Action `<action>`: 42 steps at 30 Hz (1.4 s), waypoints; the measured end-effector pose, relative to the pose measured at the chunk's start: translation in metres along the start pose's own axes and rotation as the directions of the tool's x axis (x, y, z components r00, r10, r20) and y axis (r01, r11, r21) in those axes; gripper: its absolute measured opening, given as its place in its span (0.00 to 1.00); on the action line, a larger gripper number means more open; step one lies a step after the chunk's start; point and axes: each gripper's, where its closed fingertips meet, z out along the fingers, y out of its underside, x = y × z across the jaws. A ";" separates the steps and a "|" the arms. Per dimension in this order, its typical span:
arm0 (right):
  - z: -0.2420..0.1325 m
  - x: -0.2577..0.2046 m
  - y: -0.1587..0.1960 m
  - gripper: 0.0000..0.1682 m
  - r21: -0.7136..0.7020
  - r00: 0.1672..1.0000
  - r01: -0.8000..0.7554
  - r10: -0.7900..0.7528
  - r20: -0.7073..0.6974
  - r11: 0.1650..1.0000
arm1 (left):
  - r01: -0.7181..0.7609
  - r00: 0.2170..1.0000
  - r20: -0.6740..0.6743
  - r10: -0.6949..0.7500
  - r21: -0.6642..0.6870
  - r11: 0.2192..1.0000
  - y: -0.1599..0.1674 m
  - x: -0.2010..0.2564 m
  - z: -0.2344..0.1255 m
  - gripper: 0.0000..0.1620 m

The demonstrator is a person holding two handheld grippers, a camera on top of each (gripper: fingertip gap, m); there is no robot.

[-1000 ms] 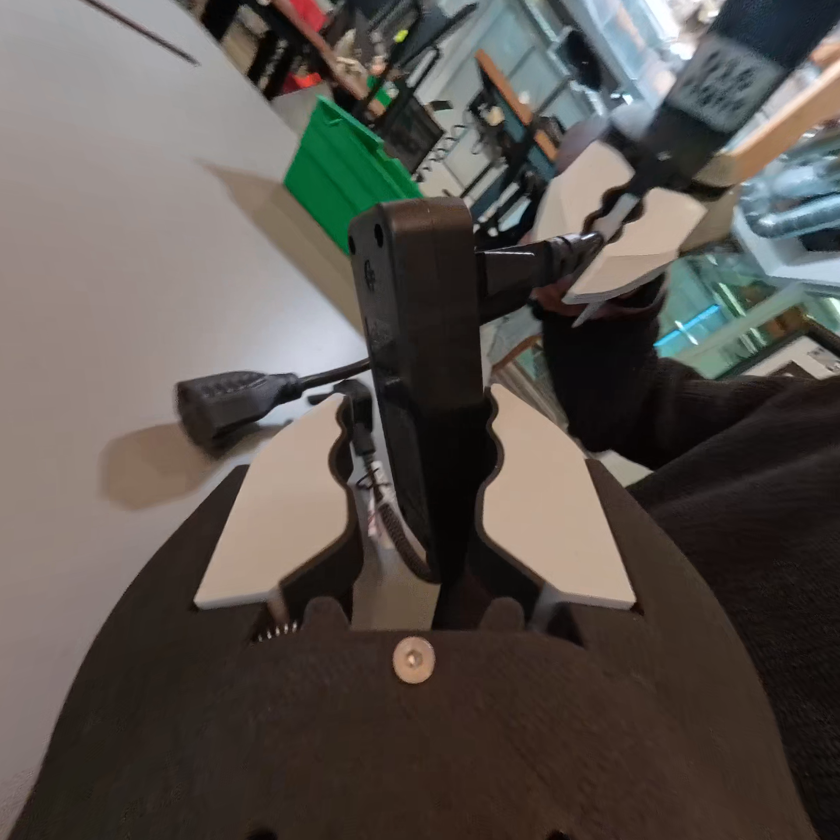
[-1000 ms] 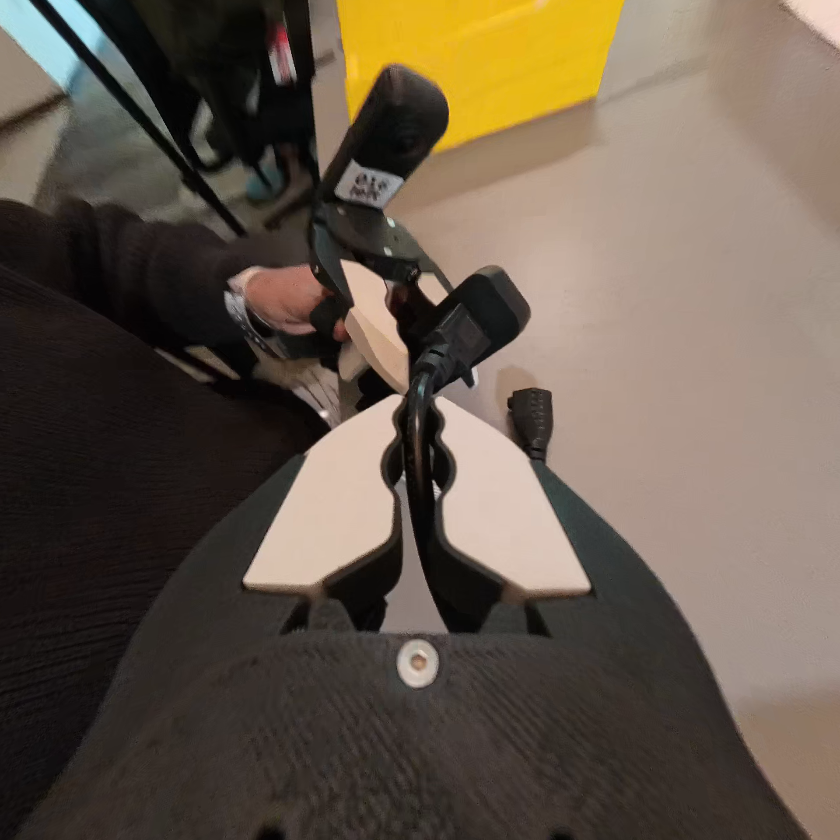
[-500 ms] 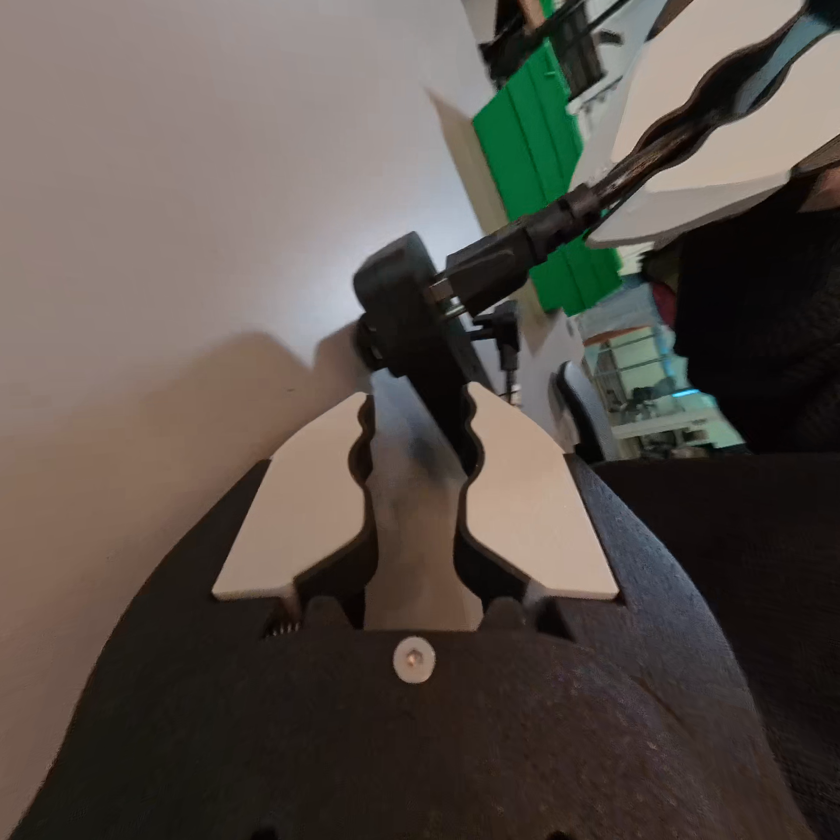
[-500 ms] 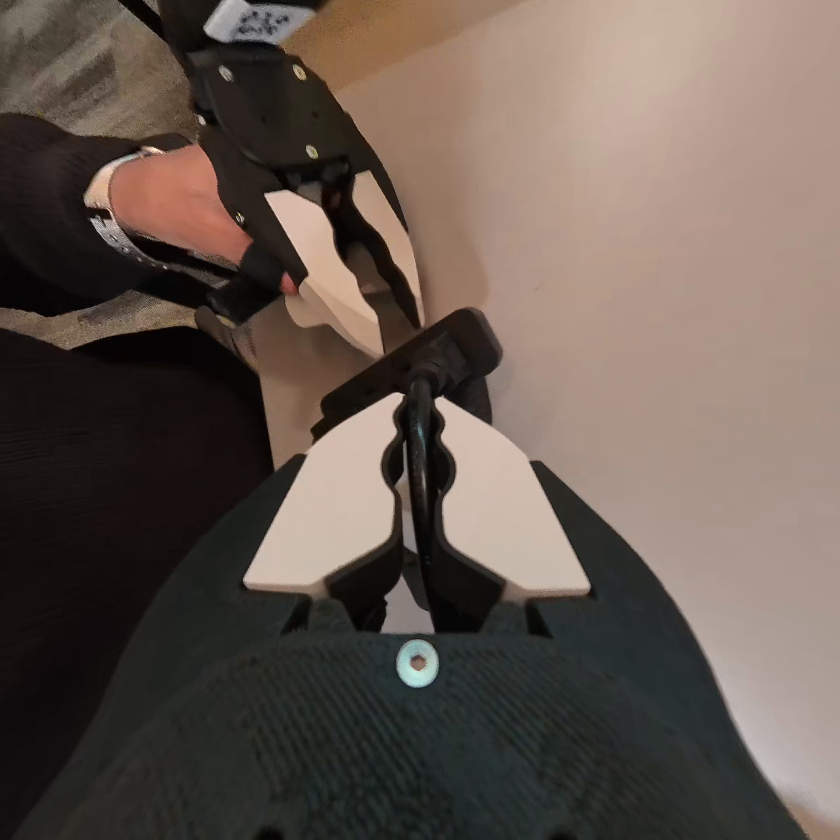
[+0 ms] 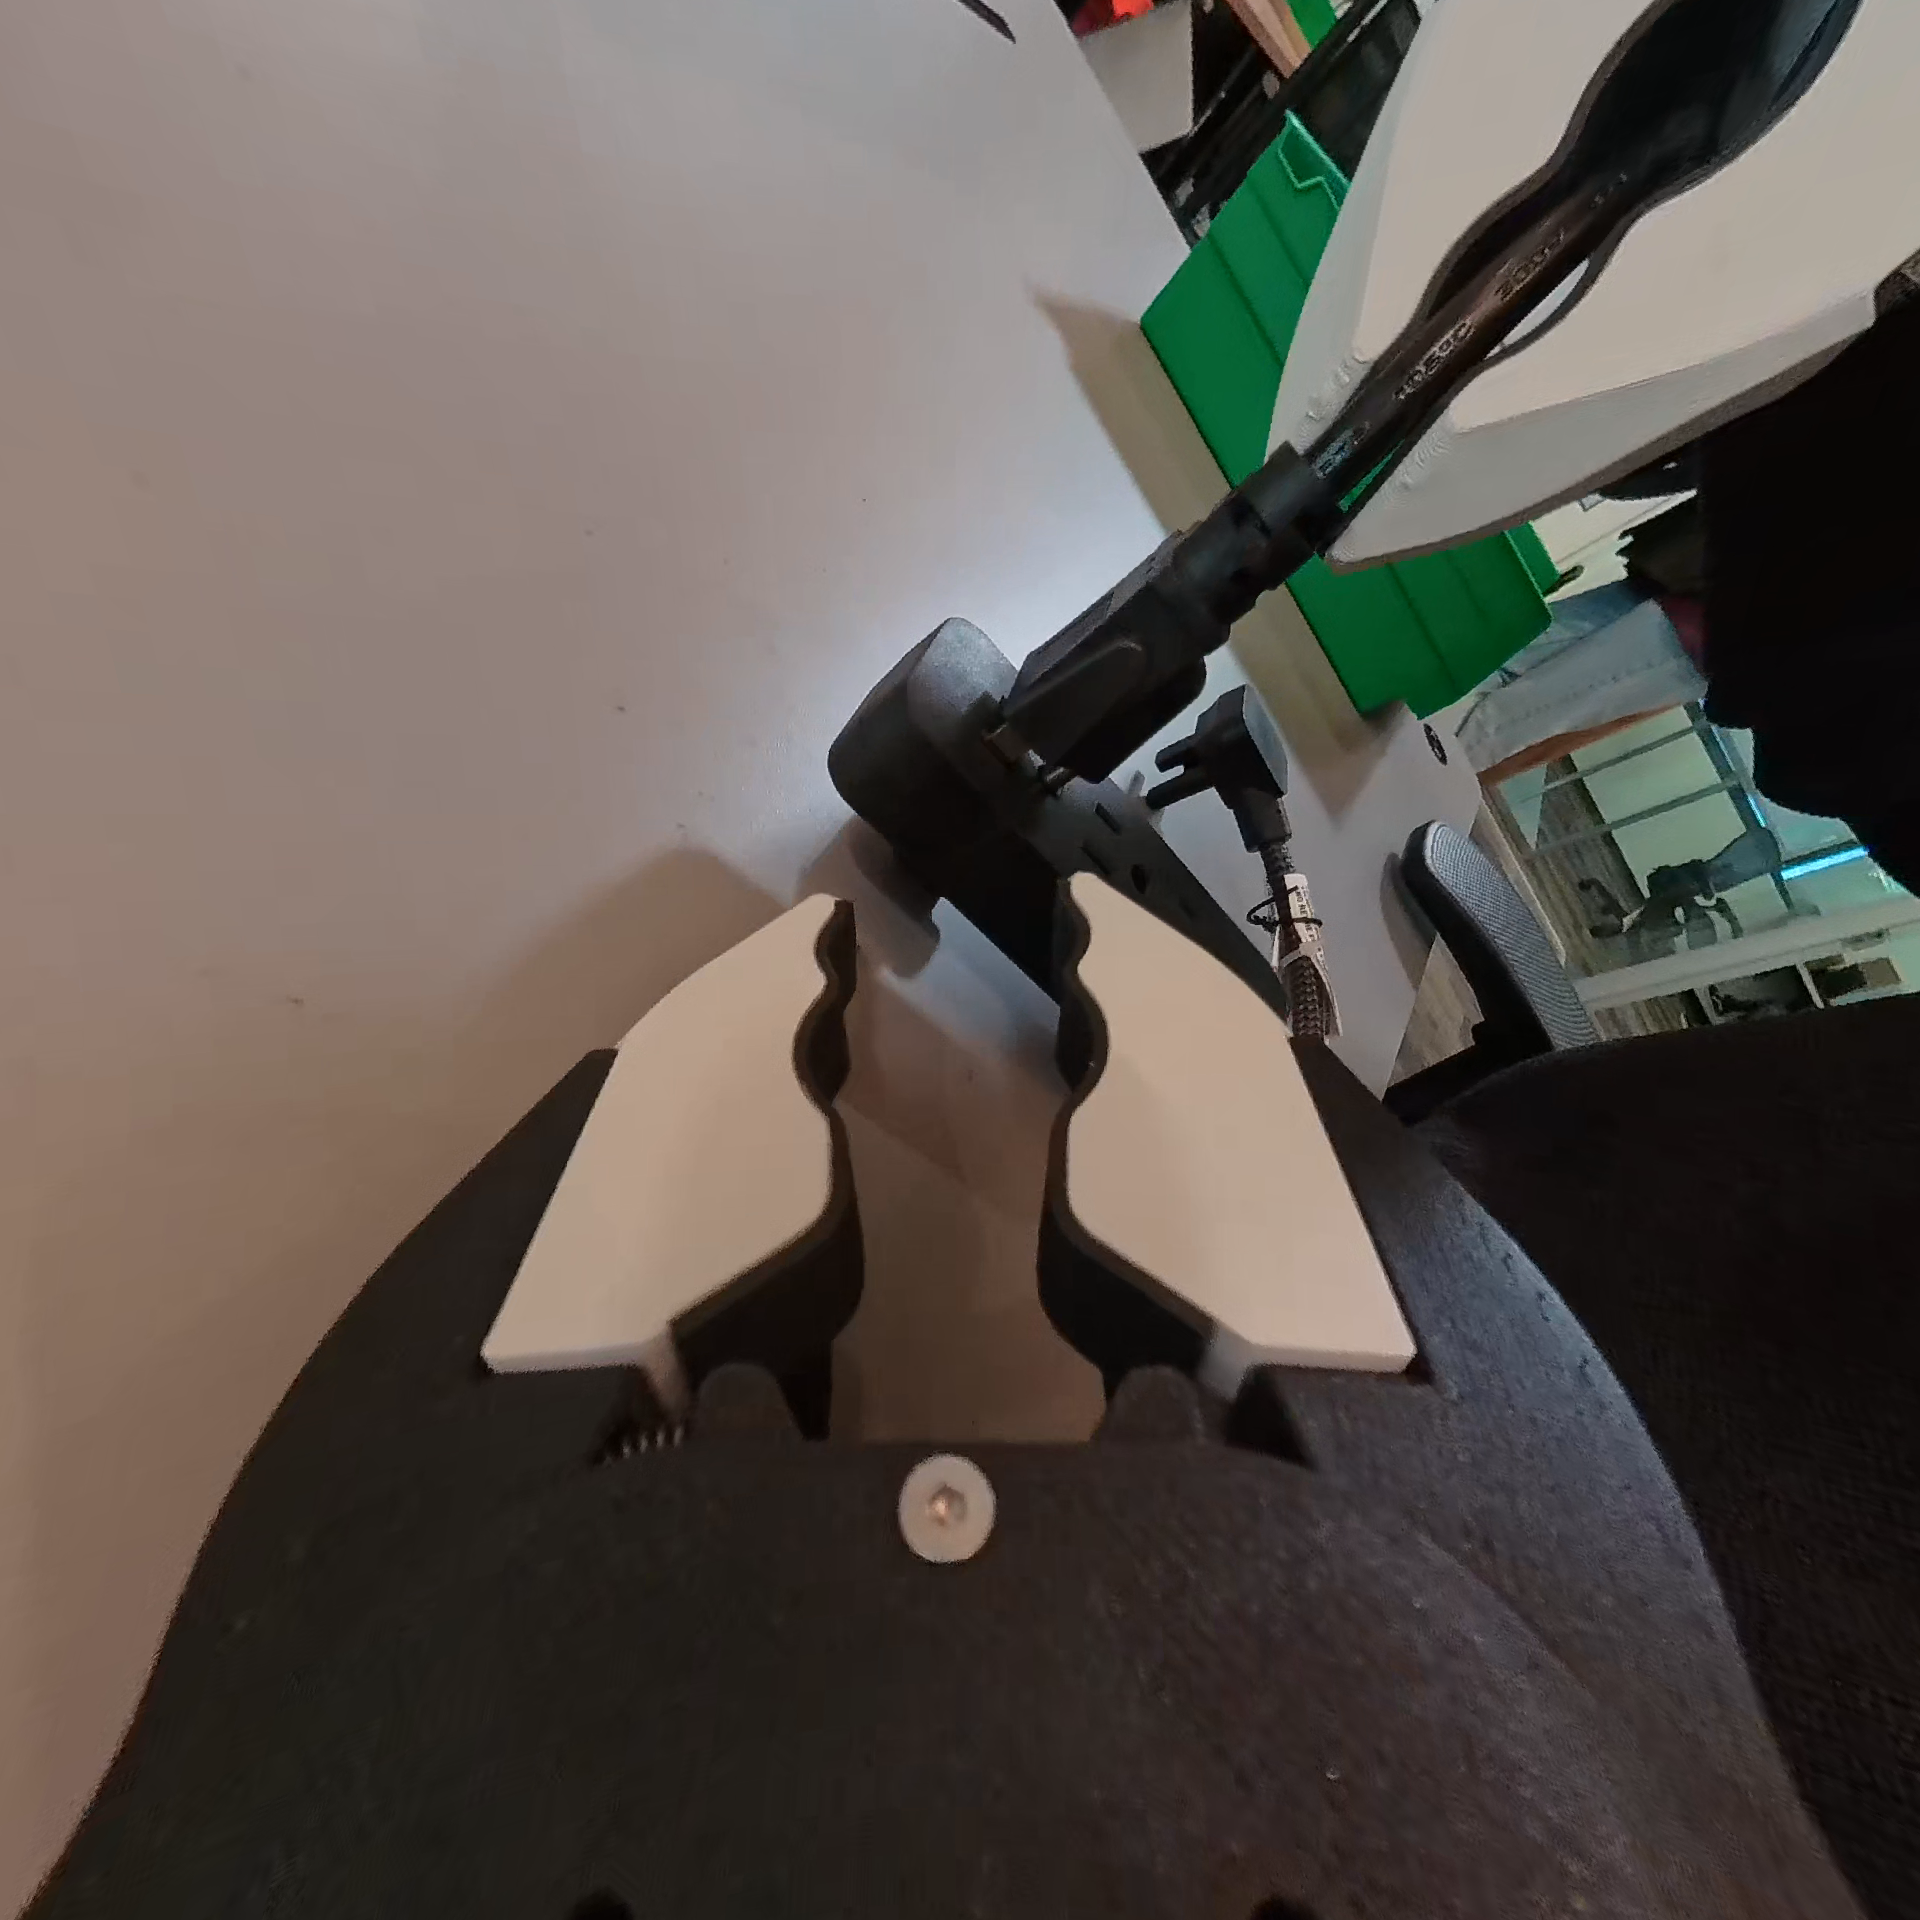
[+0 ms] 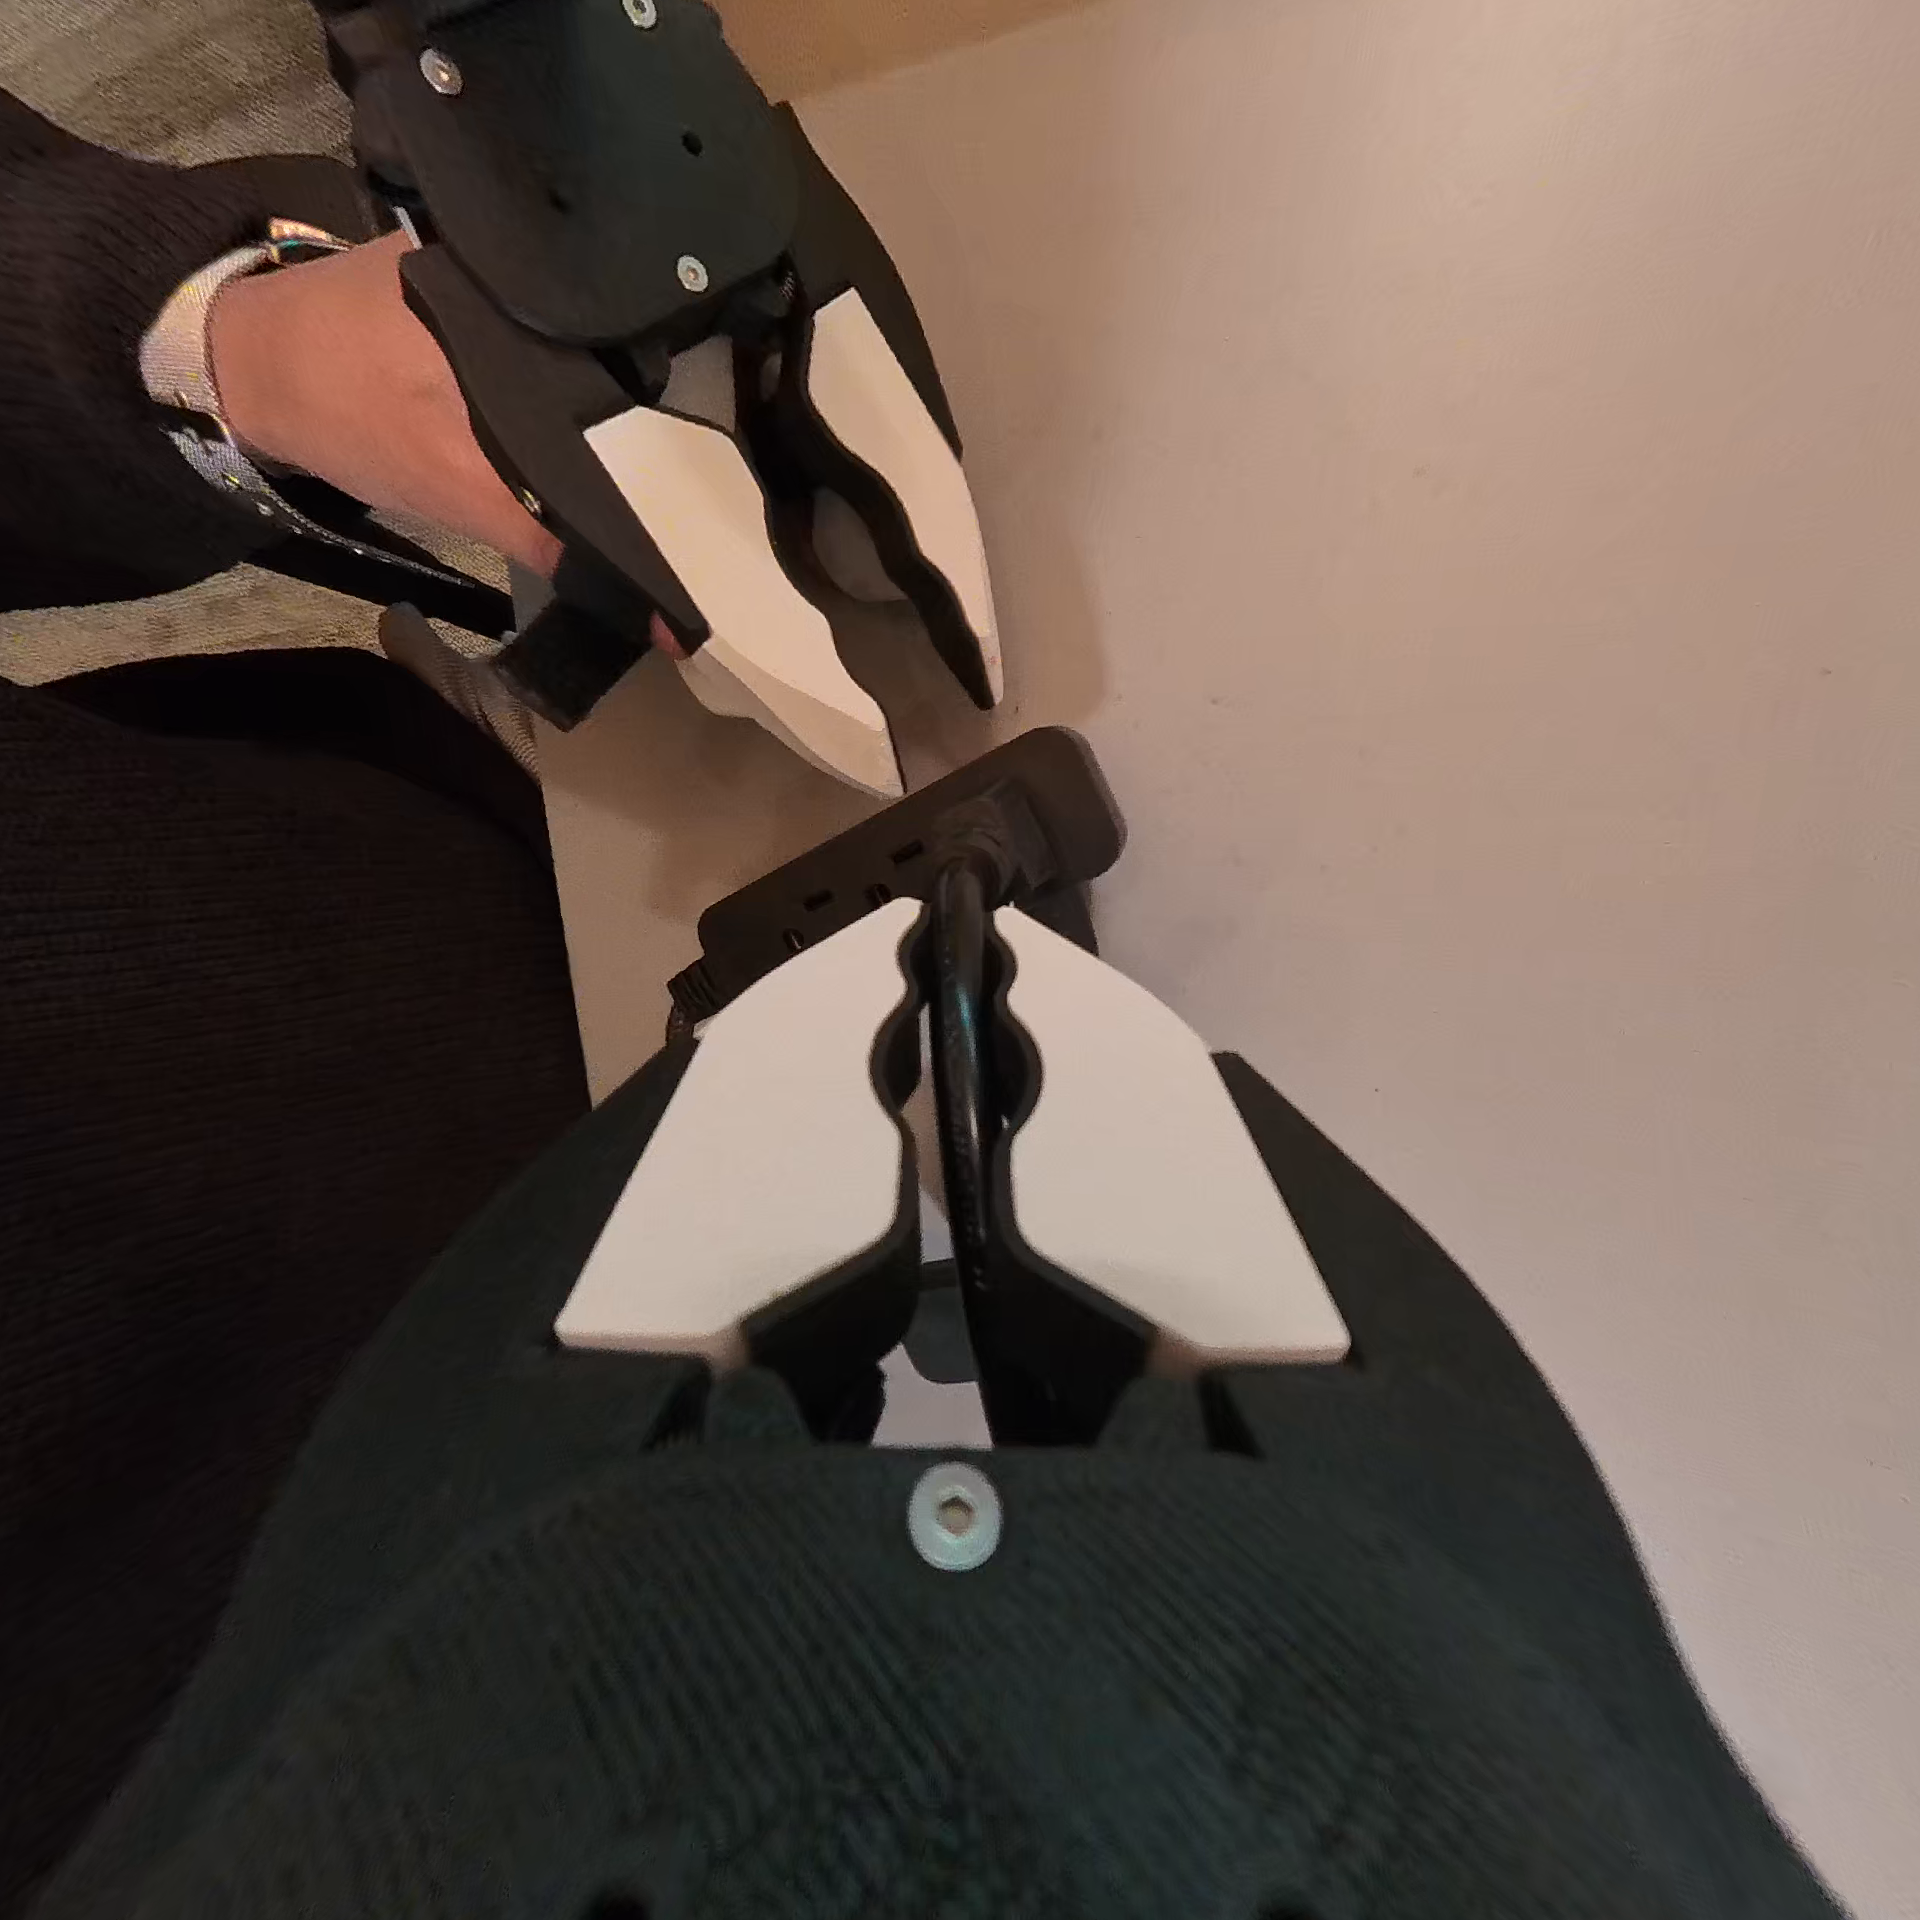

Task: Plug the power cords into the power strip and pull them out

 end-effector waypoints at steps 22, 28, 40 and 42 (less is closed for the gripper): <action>0.001 -0.012 0.004 0.04 0.033 0.994 0.069 -0.066 -0.085 0.997 | -0.187 0.982 0.046 0.183 0.106 0.977 -0.016 0.009 0.004 0.46; 0.004 -0.021 0.005 0.05 0.019 0.986 0.125 -0.122 -0.117 0.992 | -0.248 0.969 0.050 0.243 0.123 0.961 -0.020 0.015 0.005 0.50; 0.010 -0.031 0.007 0.05 -0.088 0.905 0.366 -0.376 -0.197 0.927 | -0.411 0.911 0.085 0.404 0.109 0.905 -0.021 0.024 0.006 0.51; 0.011 -0.033 0.005 0.05 -0.102 0.890 0.392 -0.405 -0.210 0.914 | -0.440 0.898 0.061 0.436 0.076 0.895 -0.016 0.028 0.008 0.44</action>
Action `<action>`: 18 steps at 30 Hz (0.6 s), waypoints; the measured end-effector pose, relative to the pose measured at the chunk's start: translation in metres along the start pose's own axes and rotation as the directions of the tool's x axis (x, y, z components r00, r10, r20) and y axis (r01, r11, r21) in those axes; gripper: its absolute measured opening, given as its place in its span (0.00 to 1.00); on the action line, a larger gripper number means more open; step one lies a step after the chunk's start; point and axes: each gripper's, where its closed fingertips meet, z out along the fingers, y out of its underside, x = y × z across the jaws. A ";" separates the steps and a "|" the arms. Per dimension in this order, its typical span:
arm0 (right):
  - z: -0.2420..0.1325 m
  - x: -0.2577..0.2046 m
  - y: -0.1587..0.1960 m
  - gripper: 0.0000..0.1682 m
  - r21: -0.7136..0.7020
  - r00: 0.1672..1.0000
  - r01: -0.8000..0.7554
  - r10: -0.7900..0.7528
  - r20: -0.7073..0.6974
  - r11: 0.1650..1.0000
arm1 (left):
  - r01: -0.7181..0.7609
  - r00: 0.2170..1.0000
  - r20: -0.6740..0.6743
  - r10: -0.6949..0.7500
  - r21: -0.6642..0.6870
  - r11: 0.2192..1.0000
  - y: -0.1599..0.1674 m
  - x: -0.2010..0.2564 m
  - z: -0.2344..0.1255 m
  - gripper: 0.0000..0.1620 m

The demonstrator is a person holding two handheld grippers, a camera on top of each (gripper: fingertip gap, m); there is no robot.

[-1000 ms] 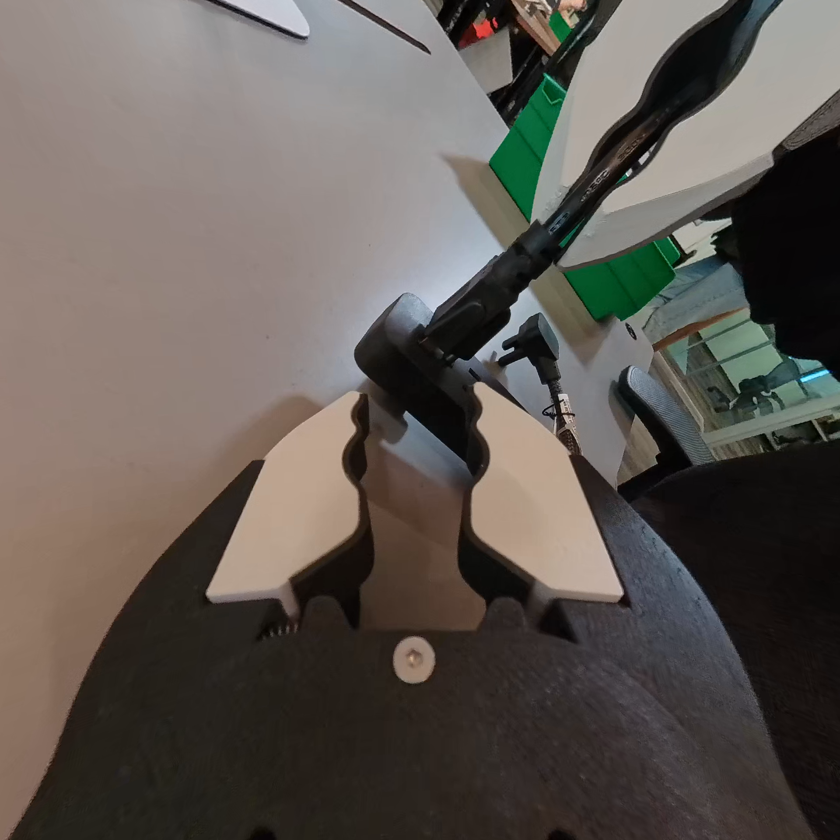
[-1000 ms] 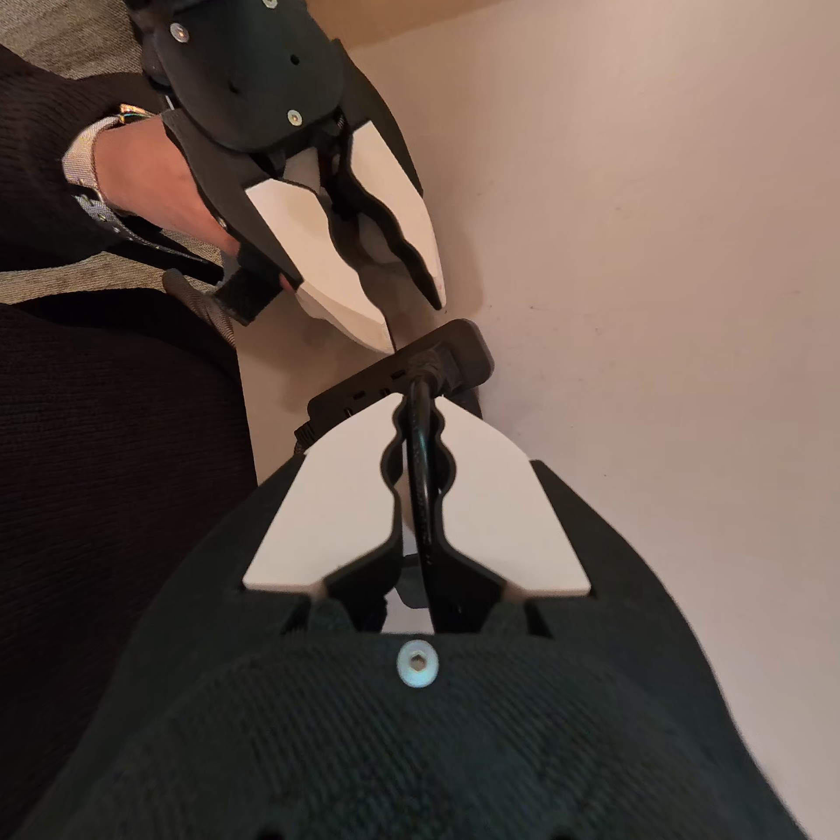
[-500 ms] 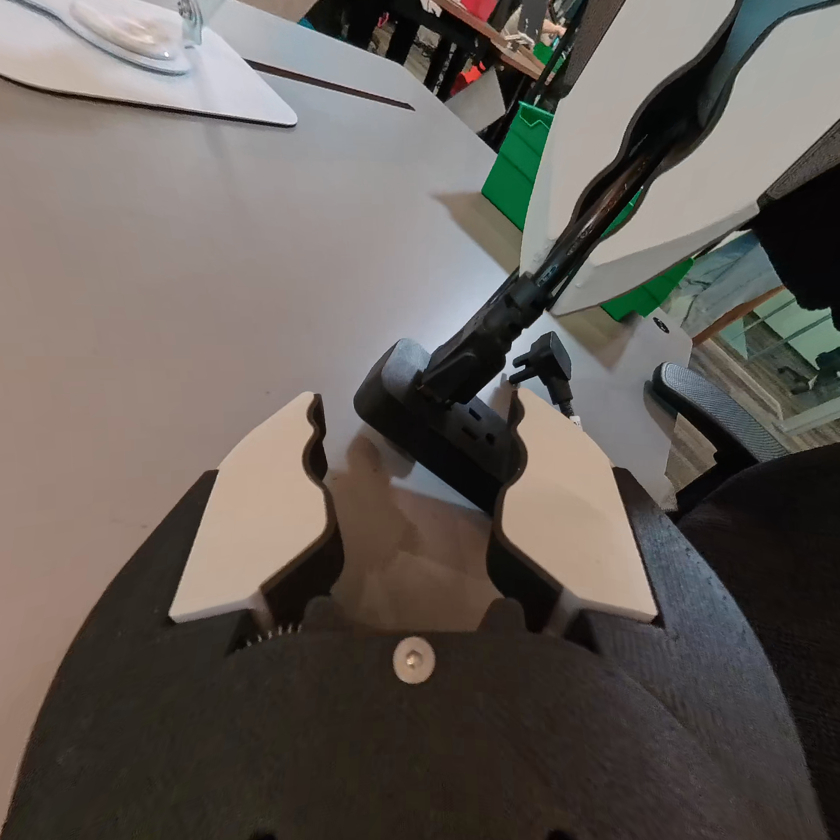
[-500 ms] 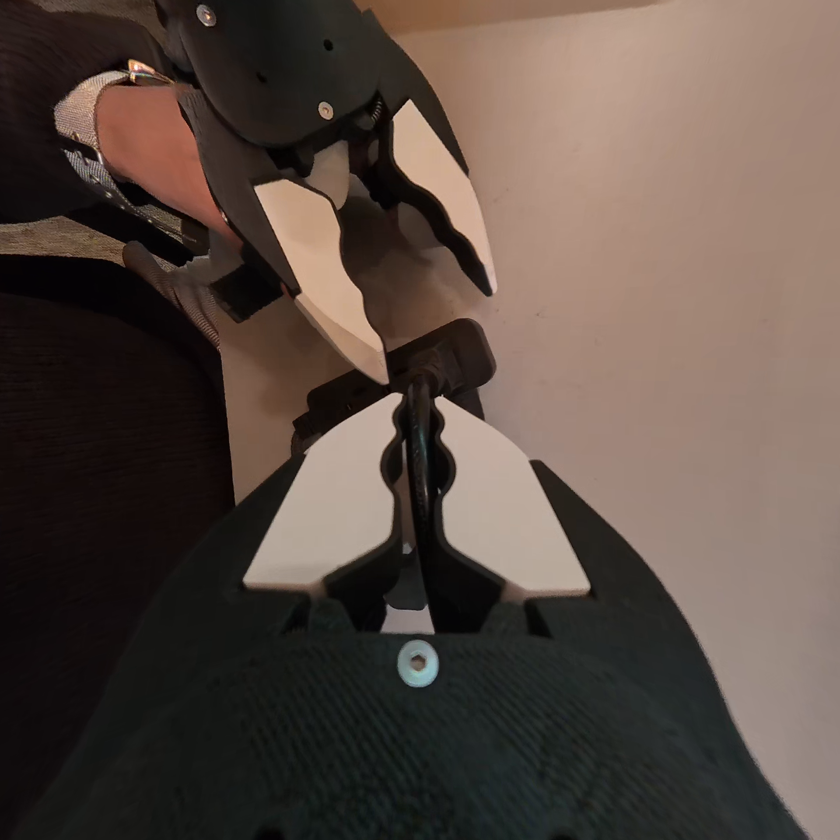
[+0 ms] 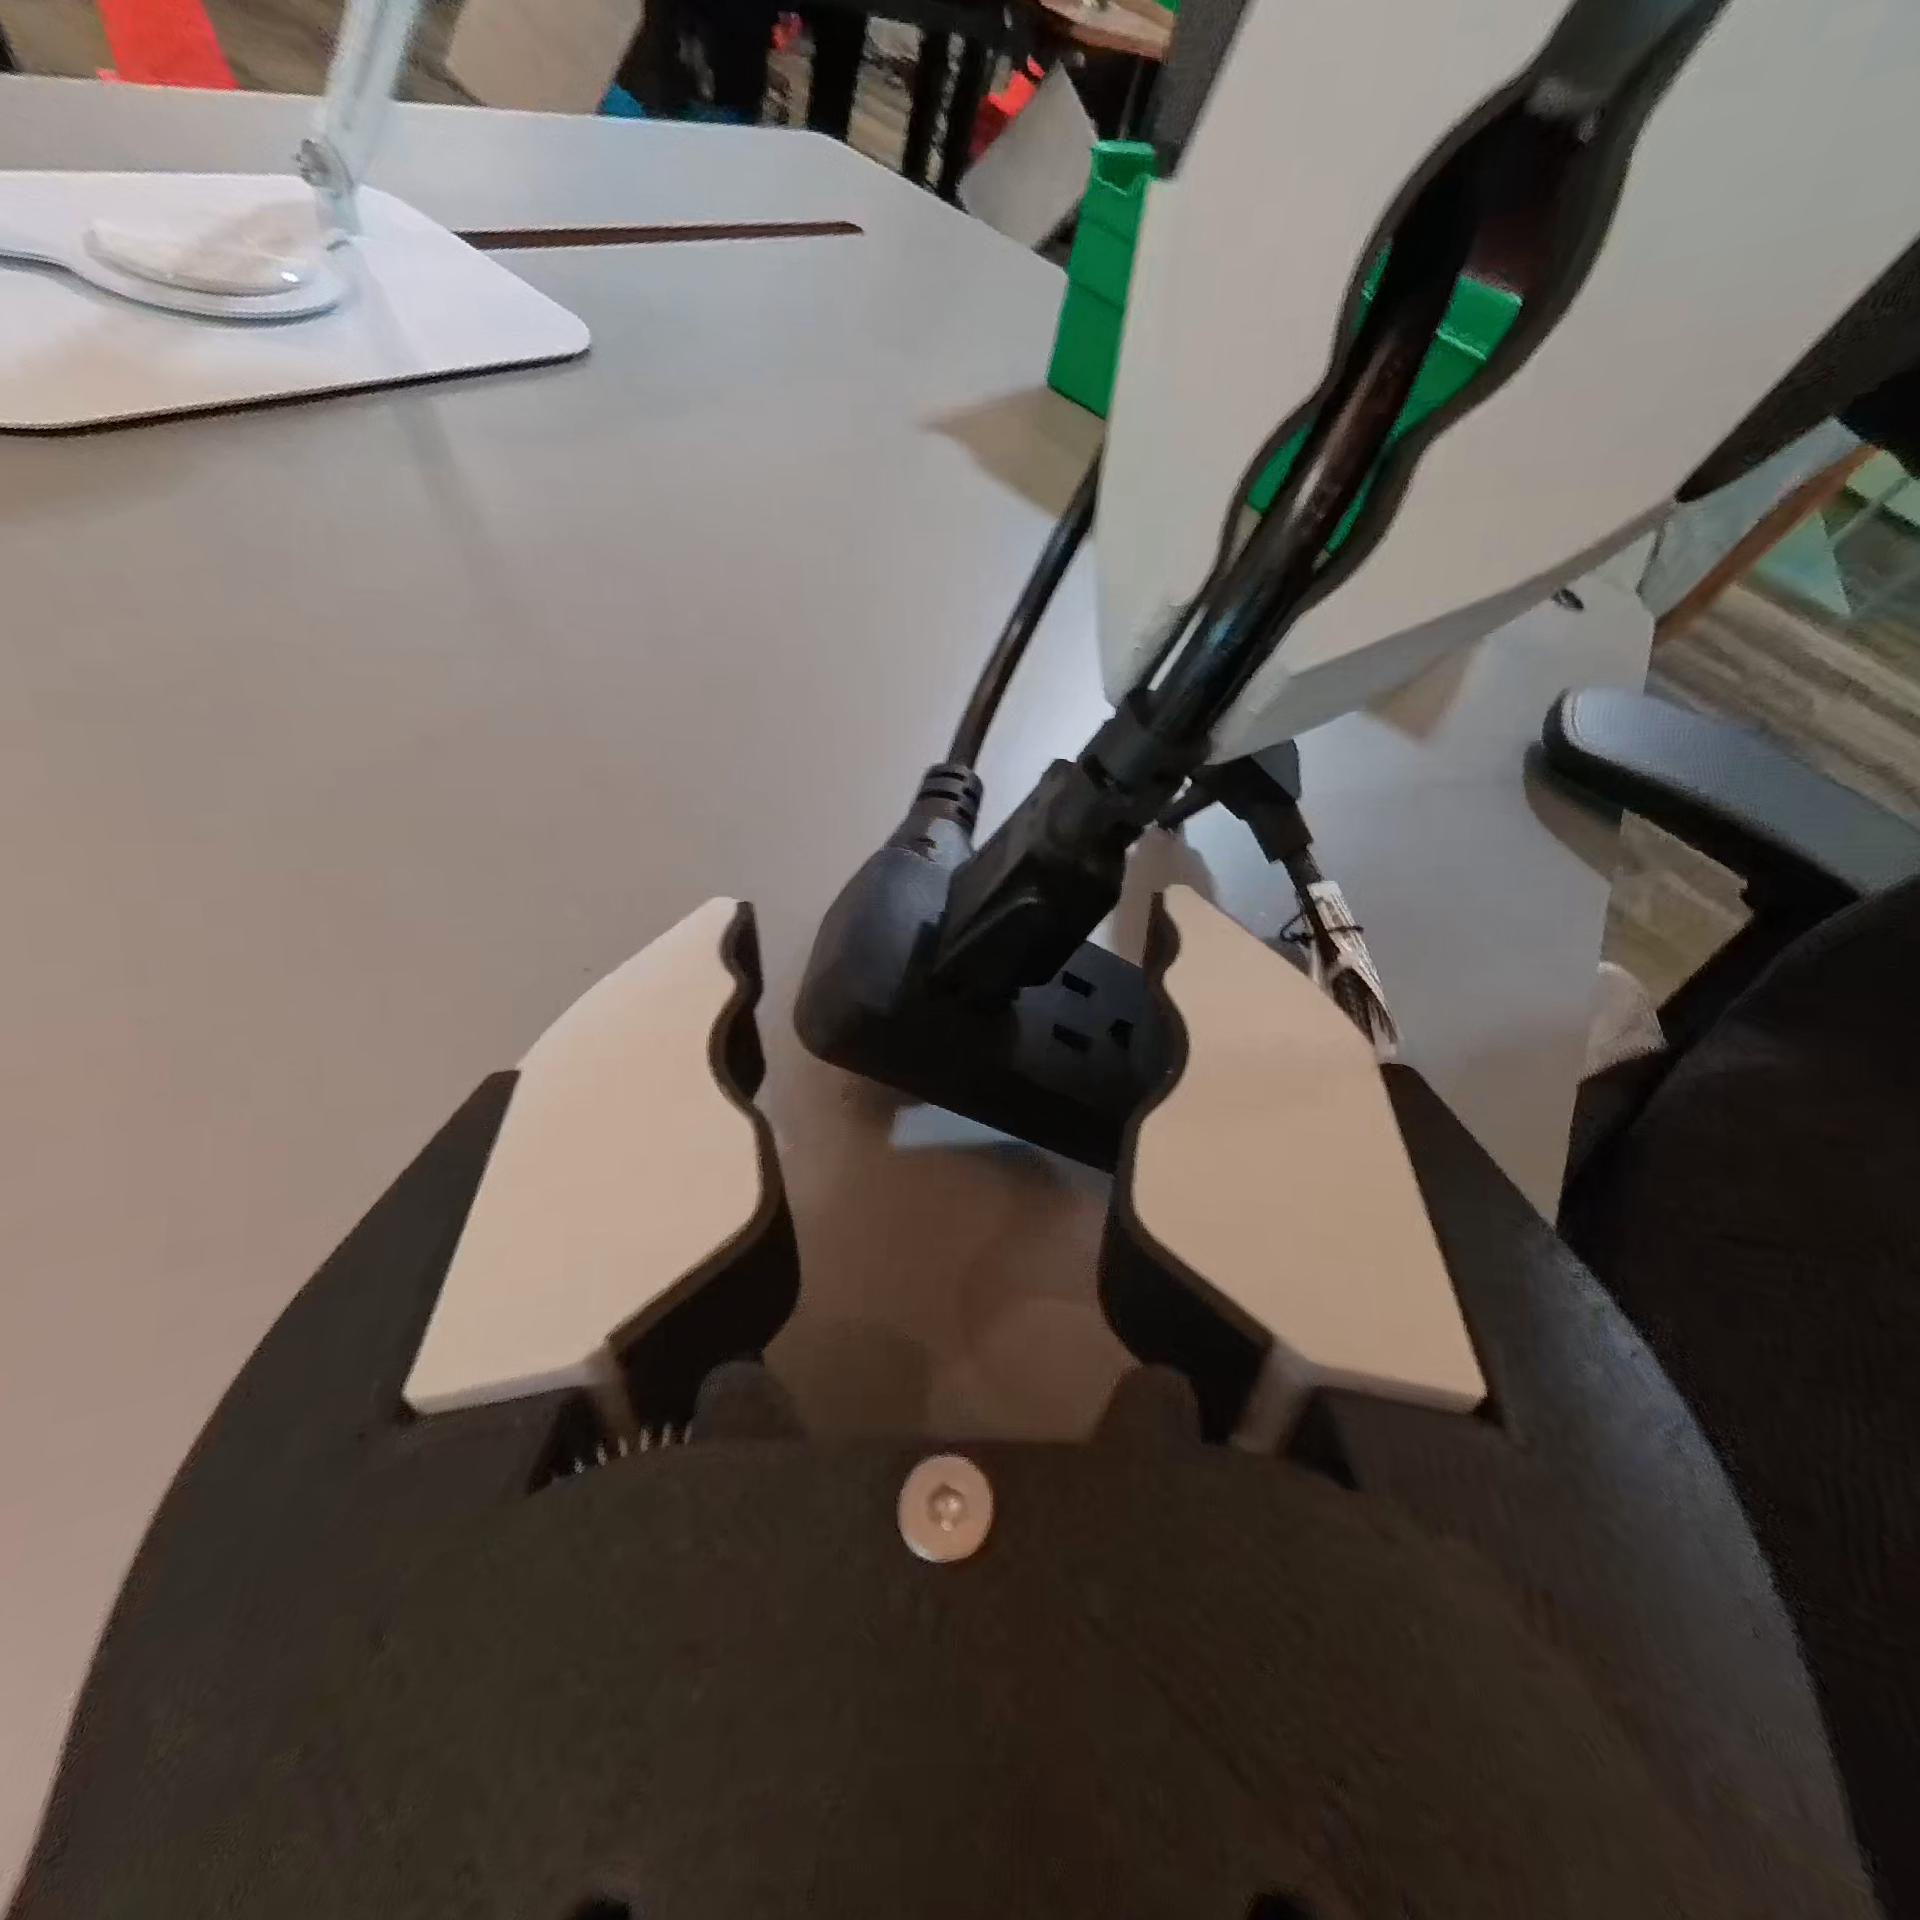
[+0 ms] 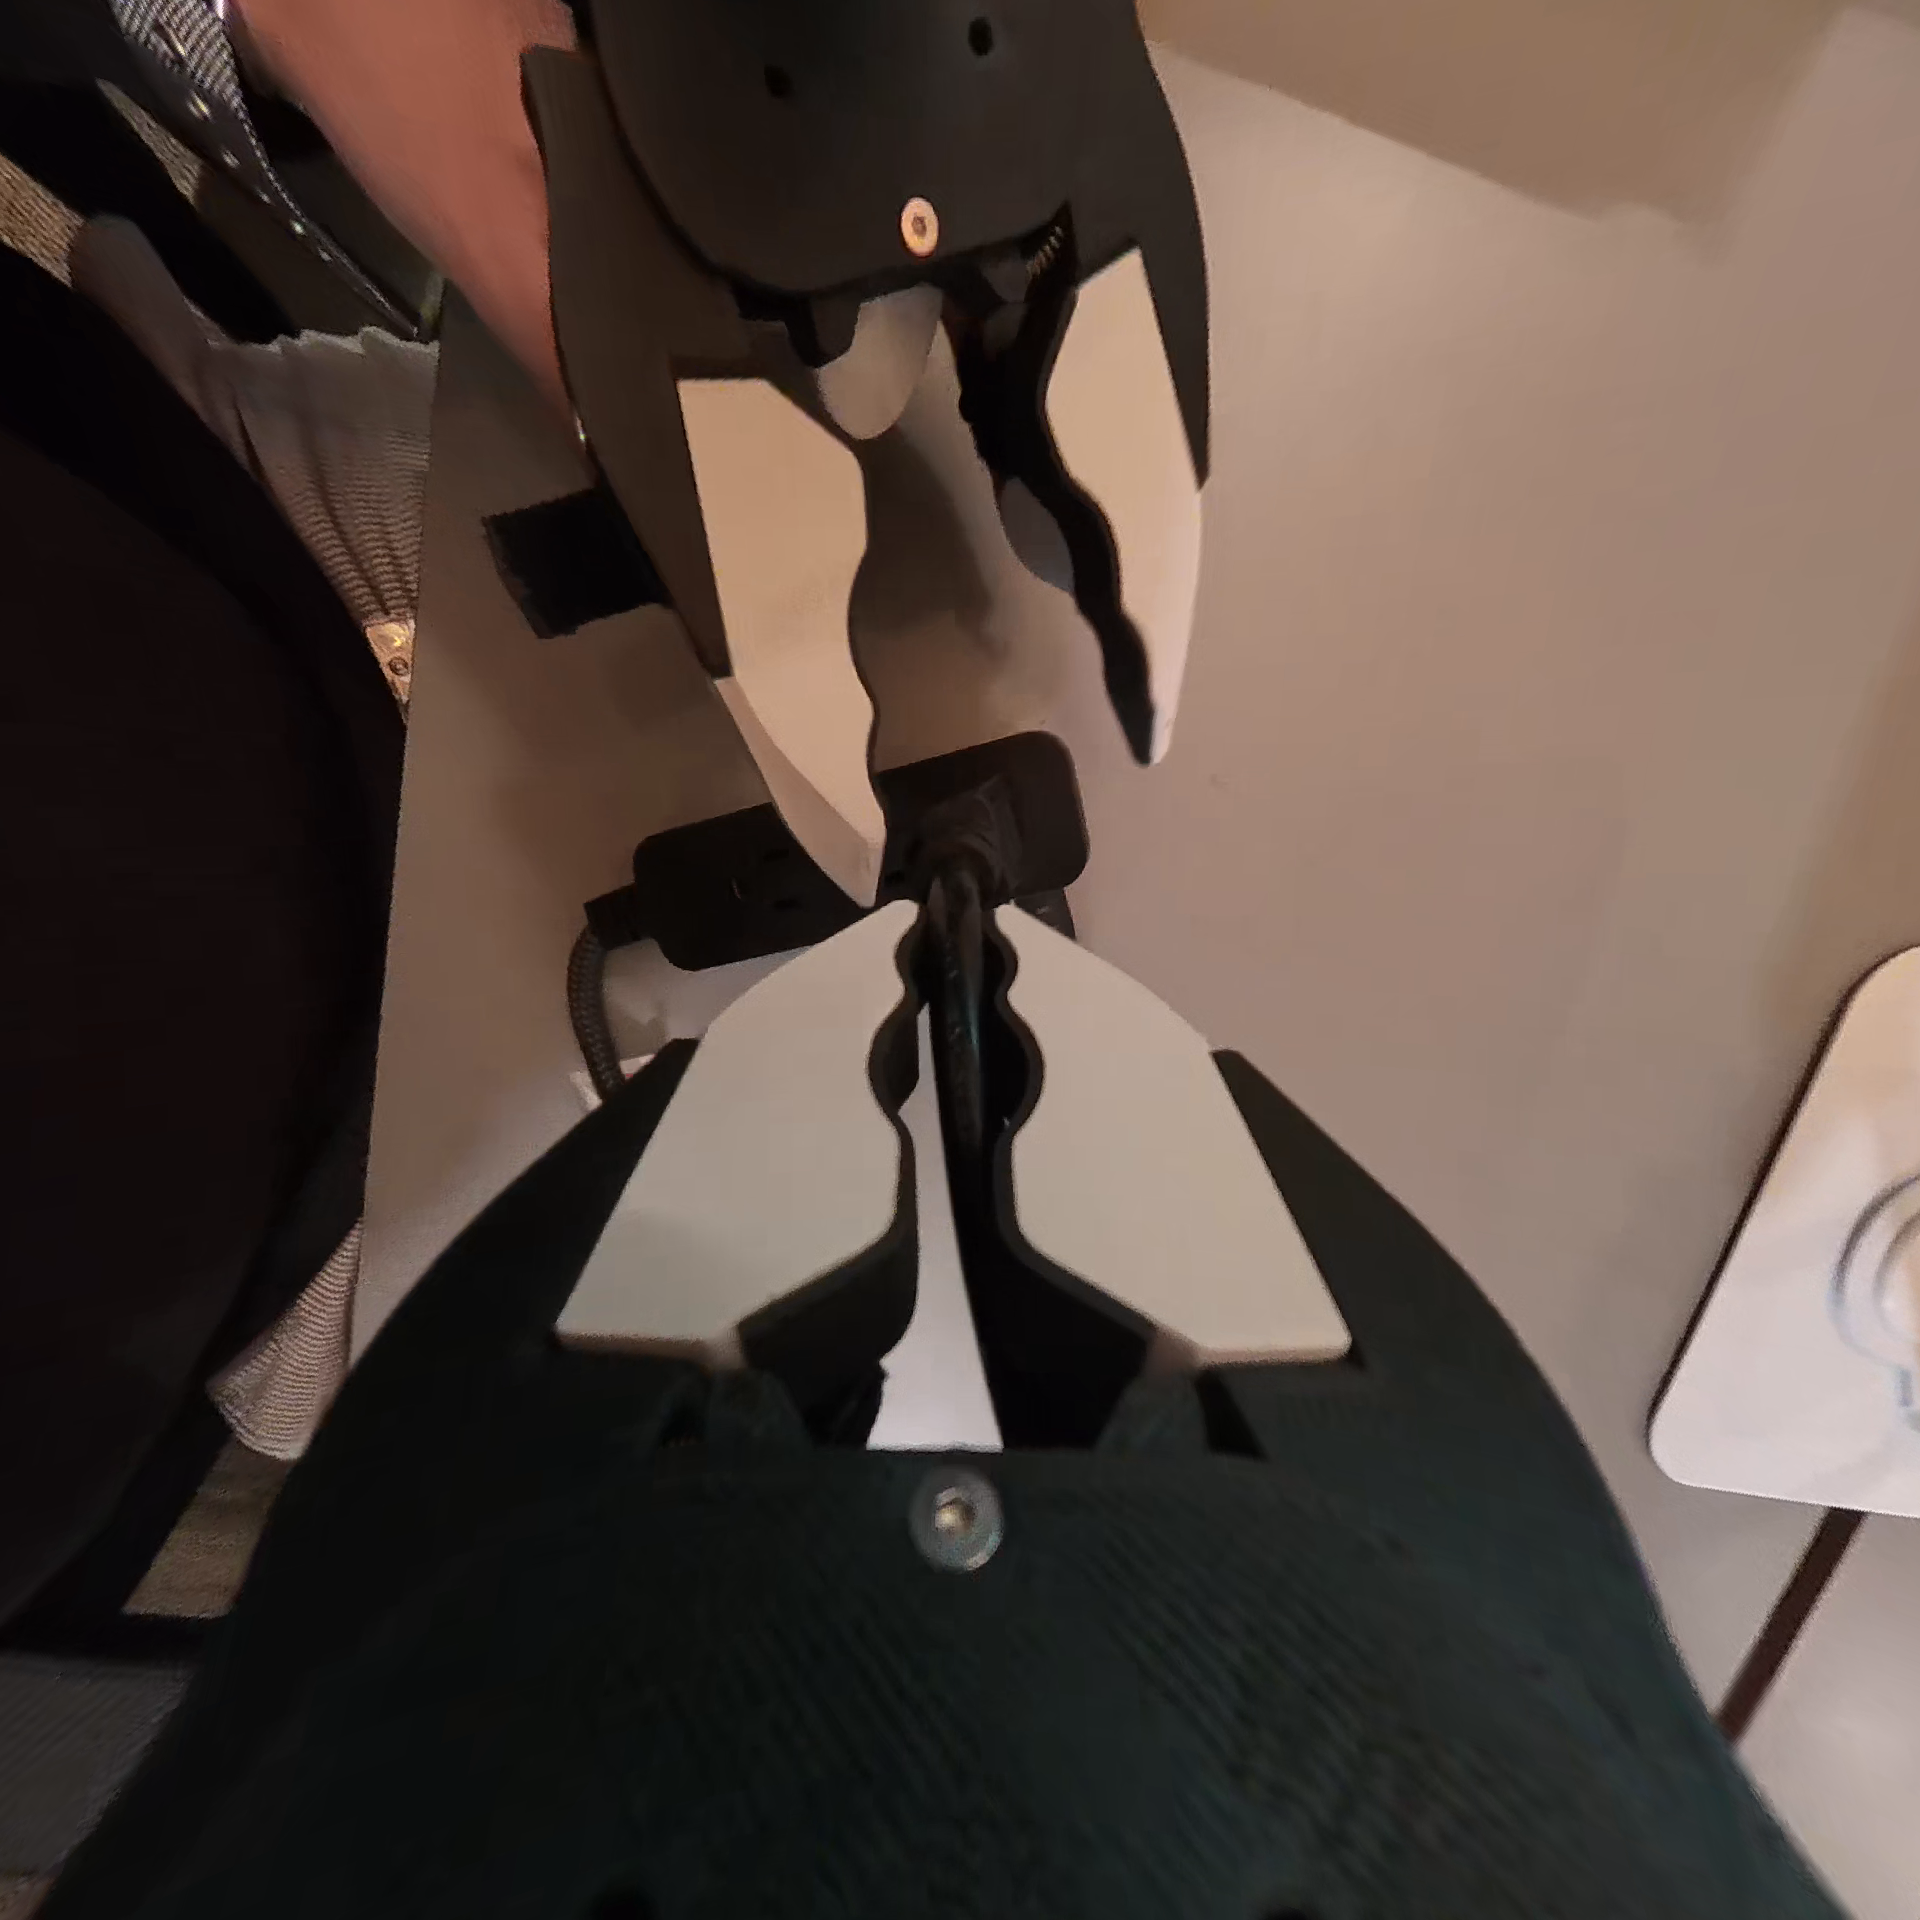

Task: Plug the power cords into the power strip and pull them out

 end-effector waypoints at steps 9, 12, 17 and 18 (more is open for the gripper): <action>0.002 0.003 -0.004 0.08 -0.016 0.988 0.128 -0.129 -0.085 0.992 | 0.000 1.000 -0.017 -0.002 -0.099 0.995 0.012 0.004 0.002 0.34; 0.000 0.011 -0.007 0.13 -0.007 0.981 0.124 -0.124 -0.151 0.992 | -0.029 0.999 0.019 0.031 -0.119 0.992 0.012 0.002 -0.001 0.32; -0.017 0.019 -0.008 0.24 0.039 0.979 0.066 -0.057 -0.198 0.997 | -0.044 0.995 0.079 0.067 -0.263 0.964 0.040 0.007 -0.008 0.23; -0.020 0.019 -0.005 0.26 0.039 0.981 0.051 -0.043 -0.192 0.998 | -0.044 0.996 0.061 0.063 -0.269 0.962 0.044 0.013 -0.010 0.17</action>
